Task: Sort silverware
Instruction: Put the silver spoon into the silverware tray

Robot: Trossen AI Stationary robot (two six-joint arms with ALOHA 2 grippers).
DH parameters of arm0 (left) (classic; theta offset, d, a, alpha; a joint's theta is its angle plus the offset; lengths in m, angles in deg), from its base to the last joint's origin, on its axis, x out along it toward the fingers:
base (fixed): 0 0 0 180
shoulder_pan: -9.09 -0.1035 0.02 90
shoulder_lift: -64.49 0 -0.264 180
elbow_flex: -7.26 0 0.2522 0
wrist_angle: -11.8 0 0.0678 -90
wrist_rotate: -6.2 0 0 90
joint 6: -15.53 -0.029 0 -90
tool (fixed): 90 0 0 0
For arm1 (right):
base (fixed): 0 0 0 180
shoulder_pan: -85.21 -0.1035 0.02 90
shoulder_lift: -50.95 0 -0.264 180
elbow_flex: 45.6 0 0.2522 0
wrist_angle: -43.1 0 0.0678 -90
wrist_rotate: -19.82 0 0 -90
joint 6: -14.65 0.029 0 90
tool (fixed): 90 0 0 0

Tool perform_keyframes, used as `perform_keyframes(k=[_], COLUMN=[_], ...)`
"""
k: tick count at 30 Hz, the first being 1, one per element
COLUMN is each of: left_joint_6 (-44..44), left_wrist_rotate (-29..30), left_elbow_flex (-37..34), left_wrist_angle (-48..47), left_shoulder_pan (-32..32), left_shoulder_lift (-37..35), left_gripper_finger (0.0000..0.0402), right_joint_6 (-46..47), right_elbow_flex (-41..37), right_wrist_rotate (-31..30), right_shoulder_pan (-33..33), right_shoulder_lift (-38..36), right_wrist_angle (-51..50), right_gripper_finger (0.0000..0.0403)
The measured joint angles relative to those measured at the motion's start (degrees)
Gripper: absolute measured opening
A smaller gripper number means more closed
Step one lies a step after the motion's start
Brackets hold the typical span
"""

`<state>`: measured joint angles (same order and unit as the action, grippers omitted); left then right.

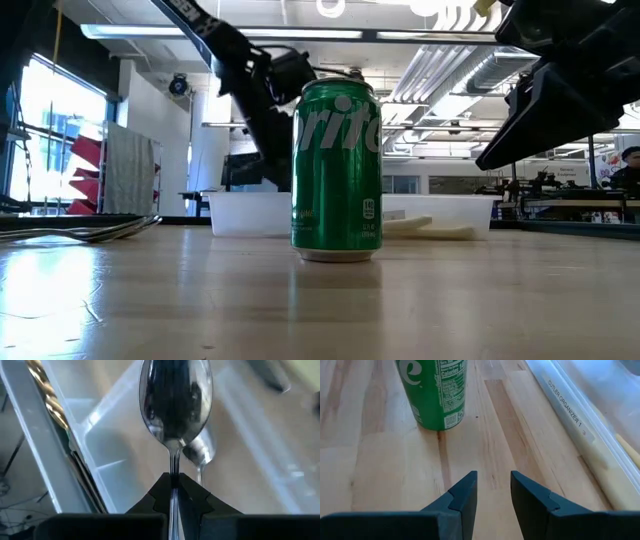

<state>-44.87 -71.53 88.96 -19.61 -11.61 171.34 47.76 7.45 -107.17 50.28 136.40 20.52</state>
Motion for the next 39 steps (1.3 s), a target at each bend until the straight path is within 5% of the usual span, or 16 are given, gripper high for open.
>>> perform_keyframes(k=[7, 13, 23, 29, 34, 39], left_joint_6=[1.57, 1.77, 16.36, 40.47, 68.40, 88.63], left_wrist_rotate=[-0.48, 1.80, 22.88, 21.79, 10.94, 2.71], left_elbow_flex=[-0.02, 0.00, 0.90, 0.90, -1.50, -10.25], left_wrist_angle=[2.05, 1.81, -6.06, -22.99, -35.11, -34.50], left_shoulder_pan=[-1.38, -0.89, 5.02, 12.76, 21.48, 32.23], left_shoulder_lift=[2.12, 0.94, -7.56, -15.87, -21.68, -24.63], left_gripper_finger=[0.0010, 0.0060, 0.0133, 0.0133, 0.0128, 0.0126], right_joint_6=[-0.03, 0.48, 0.51, 0.81, 1.55, 1.63], right_elbow_flex=[0.00, 0.00, 0.00, 0.00, 0.00, 0.00], right_wrist_rotate=[0.42, 0.91, 2.97, 3.17, 3.38, 4.40], right_shoulder_pan=[0.00, 0.00, 0.00, -0.04, -0.04, -0.04], right_shoulder_lift=[0.00, 0.00, 0.00, 0.00, -0.02, -0.01], right_wrist_angle=[-0.01, -0.01, -0.03, -0.11, -0.27, -0.12], right_gripper_finger=[0.0103, 0.0103, 0.0103, 0.0103, 0.0103, 0.0103])
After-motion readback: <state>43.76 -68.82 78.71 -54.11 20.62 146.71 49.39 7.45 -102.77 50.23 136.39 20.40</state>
